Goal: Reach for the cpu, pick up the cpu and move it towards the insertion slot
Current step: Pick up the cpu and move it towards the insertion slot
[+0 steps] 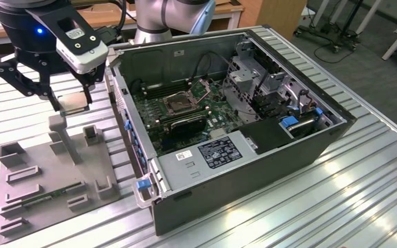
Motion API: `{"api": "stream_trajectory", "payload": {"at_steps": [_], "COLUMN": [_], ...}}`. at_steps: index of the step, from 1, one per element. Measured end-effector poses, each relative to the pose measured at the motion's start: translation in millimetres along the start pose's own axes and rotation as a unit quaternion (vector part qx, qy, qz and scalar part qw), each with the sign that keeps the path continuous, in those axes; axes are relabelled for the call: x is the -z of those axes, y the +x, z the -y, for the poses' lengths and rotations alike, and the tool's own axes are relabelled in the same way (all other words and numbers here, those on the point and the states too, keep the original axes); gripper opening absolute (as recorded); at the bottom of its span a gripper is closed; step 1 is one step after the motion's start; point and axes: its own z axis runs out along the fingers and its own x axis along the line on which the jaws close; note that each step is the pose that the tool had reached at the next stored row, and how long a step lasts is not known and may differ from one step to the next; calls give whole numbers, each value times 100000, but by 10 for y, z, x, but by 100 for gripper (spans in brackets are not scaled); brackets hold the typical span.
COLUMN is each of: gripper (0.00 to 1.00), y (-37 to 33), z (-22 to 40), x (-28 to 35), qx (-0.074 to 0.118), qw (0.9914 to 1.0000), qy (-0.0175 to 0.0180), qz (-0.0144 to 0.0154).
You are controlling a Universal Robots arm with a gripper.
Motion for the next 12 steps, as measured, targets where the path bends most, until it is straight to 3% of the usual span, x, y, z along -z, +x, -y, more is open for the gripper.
{"api": "stream_trajectory", "payload": {"at_steps": [6,12], "gripper": [54,54], "y": [-6,-55], "z": [0,1], "x": [0,0], "qx": [10,6], "qw": [100000,100000], "qy": [0,3], "qz": [0,-2]}}
